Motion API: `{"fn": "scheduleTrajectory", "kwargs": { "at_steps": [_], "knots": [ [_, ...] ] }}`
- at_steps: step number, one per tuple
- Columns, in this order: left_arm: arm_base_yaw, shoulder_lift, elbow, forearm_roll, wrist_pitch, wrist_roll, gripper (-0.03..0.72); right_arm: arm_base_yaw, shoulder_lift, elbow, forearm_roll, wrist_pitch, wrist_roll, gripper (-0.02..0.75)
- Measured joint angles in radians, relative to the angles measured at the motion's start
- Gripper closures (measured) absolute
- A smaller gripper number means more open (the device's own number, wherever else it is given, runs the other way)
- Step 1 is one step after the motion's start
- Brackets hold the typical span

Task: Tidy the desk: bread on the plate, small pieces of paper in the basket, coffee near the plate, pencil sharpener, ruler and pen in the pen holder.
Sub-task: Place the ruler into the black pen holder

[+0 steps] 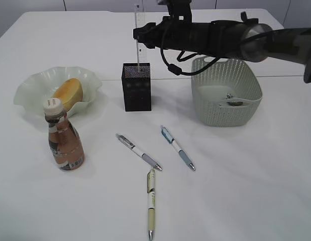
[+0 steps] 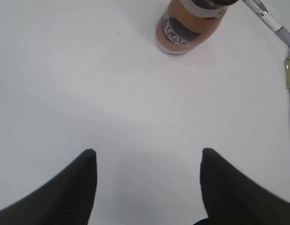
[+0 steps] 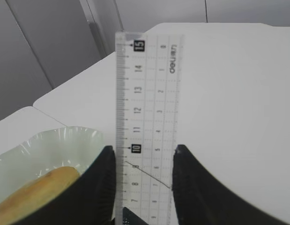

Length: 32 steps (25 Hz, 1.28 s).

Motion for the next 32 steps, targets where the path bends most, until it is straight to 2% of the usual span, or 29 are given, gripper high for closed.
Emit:
{"fn": "scheduleTrajectory", "kwargs": {
  "at_steps": [12, 14, 18, 26, 29, 32],
  "knots": [
    [0.000, 0.000, 0.000, 0.000, 0.000, 0.000, 0.183, 0.000, 0.056, -0.033, 0.000, 0.023, -0.067, 0.463],
    [0.000, 0.000, 0.000, 0.000, 0.000, 0.000, 0.183, 0.000, 0.056, -0.033, 0.000, 0.037, -0.077, 0.429],
    [0.000, 0.000, 0.000, 0.000, 0.000, 0.000, 0.183, 0.000, 0.056, -0.033, 0.000, 0.058, -0.083, 0.305],
    [0.000, 0.000, 0.000, 0.000, 0.000, 0.000, 0.183, 0.000, 0.051, -0.033, -0.005, 0.075, -0.008, 0.268],
    [0.000, 0.000, 0.000, 0.000, 0.000, 0.000, 0.183, 0.000, 0.017, -0.033, -0.089, 0.038, 0.096, 0.267],
    [0.000, 0.000, 0.000, 0.000, 0.000, 0.000, 0.183, 0.000, -0.032, -0.034, -0.306, 0.037, 0.313, 0.267]
  ]
}}
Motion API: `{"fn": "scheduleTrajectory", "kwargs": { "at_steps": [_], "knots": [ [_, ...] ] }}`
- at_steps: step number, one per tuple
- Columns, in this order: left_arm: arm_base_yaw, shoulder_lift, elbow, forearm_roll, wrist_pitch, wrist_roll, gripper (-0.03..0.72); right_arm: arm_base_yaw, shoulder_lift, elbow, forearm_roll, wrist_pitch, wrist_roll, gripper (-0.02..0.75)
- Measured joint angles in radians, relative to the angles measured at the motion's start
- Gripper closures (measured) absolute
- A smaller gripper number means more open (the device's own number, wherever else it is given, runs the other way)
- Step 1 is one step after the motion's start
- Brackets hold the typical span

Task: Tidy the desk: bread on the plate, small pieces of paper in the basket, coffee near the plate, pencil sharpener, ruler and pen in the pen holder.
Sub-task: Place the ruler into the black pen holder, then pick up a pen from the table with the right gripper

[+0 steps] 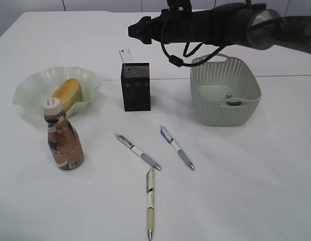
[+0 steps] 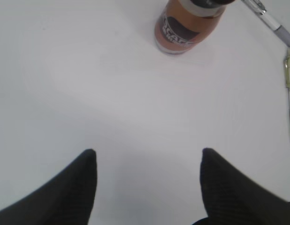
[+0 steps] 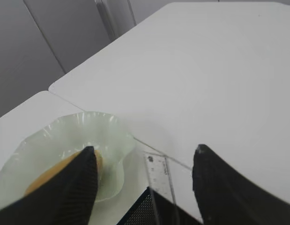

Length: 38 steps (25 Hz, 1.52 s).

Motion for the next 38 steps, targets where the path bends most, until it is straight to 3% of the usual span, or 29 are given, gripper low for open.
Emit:
{"fn": "scheduleTrajectory", "kwargs": {
  "at_steps": [7, 10, 14, 20, 25, 31, 38],
  "knots": [
    [0.000, 0.000, 0.000, 0.023, 0.000, 0.000, 0.183, 0.010, -0.103, 0.000, -0.633, 0.209, 0.701, 0.267],
    [0.000, 0.000, 0.000, 0.038, 0.000, 0.000, 0.183, 0.027, -0.149, 0.000, -0.834, 0.331, 0.921, 0.267],
    [0.000, 0.000, 0.000, 0.040, 0.002, 0.000, 0.183, 0.059, -0.220, 0.000, -1.016, 0.430, 1.090, 0.267],
    [0.000, 0.000, 0.000, 0.040, 0.006, 0.000, 0.183, 0.089, -0.336, 0.010, -1.213, 0.544, 1.256, 0.273],
    [0.000, 0.000, 0.000, 0.040, 0.004, 0.000, 0.183, 0.094, -0.353, 0.012, -1.311, 0.710, 1.362, 0.307],
    [0.000, 0.000, 0.000, 0.040, 0.004, 0.000, 0.183, 0.172, -0.342, 0.019, -1.430, 0.731, 1.423, 0.311],
    [0.000, 0.000, 0.000, 0.040, -0.006, 0.000, 0.183, 0.223, -0.225, 0.021, -1.464, 0.731, 1.488, 0.311]
  ]
}}
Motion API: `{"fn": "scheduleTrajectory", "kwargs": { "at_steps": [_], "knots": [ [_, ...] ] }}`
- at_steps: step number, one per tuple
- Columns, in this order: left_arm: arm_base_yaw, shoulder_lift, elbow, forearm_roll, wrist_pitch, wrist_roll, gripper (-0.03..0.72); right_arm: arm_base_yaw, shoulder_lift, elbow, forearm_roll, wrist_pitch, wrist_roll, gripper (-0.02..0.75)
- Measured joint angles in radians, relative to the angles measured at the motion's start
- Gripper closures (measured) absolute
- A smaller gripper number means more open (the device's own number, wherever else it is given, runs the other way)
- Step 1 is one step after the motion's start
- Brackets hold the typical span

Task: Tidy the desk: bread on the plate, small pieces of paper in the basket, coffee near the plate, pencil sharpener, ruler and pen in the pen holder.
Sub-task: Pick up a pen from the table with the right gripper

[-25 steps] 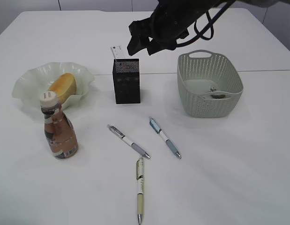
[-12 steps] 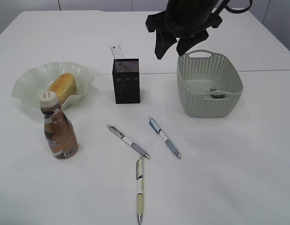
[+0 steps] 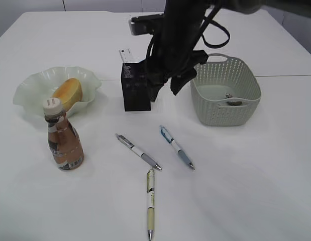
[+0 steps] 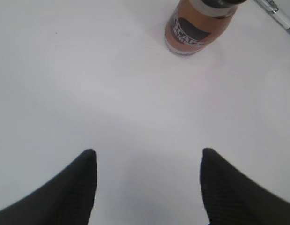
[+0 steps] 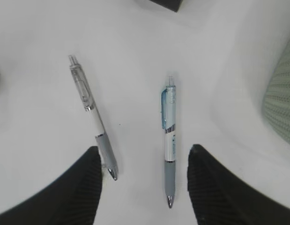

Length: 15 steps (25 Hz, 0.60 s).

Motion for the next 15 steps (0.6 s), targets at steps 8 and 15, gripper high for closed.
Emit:
{"fn": "scheduleTrajectory", "kwargs": {
  "at_steps": [8, 15],
  "knots": [
    [0.000, 0.000, 0.000, 0.000, -0.016, 0.000, 0.183, 0.000, 0.099, 0.000, -0.011, 0.000, 0.013, 0.312],
    [0.000, 0.000, 0.000, 0.000, -0.018, 0.000, 0.183, 0.000, 0.164, 0.000, -0.013, -0.004, 0.020, 0.313]
  ]
}}
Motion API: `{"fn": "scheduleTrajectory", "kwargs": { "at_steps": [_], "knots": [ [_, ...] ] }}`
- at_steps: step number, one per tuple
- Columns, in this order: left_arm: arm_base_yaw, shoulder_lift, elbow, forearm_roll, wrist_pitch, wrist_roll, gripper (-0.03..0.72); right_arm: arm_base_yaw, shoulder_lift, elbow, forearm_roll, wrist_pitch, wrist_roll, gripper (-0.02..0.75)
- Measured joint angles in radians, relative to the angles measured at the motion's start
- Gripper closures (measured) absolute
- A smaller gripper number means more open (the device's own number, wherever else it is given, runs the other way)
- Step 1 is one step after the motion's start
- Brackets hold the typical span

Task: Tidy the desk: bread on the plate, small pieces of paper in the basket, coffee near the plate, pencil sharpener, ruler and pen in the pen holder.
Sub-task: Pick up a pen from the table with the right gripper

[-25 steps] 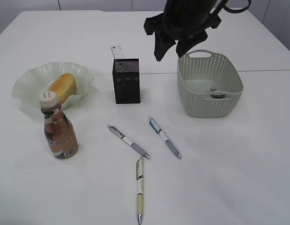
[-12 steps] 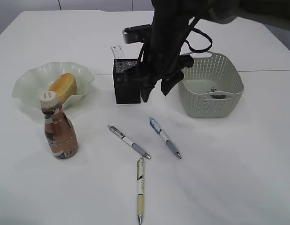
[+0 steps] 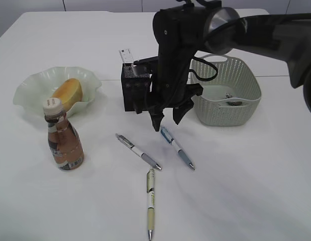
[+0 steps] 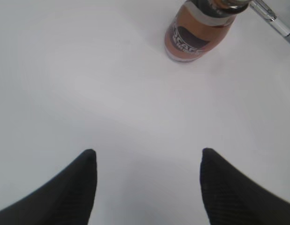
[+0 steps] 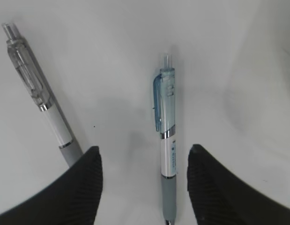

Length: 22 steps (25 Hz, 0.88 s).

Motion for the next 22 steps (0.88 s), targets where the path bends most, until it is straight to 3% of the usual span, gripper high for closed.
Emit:
{"fn": "scheduleTrajectory", "kwargs": {
  "at_steps": [22],
  "knots": [
    [0.000, 0.000, 0.000, 0.000, -0.023, 0.000, 0.183, -0.003, 0.105, -0.023, -0.039, -0.010, 0.033, 0.334]
  ]
}}
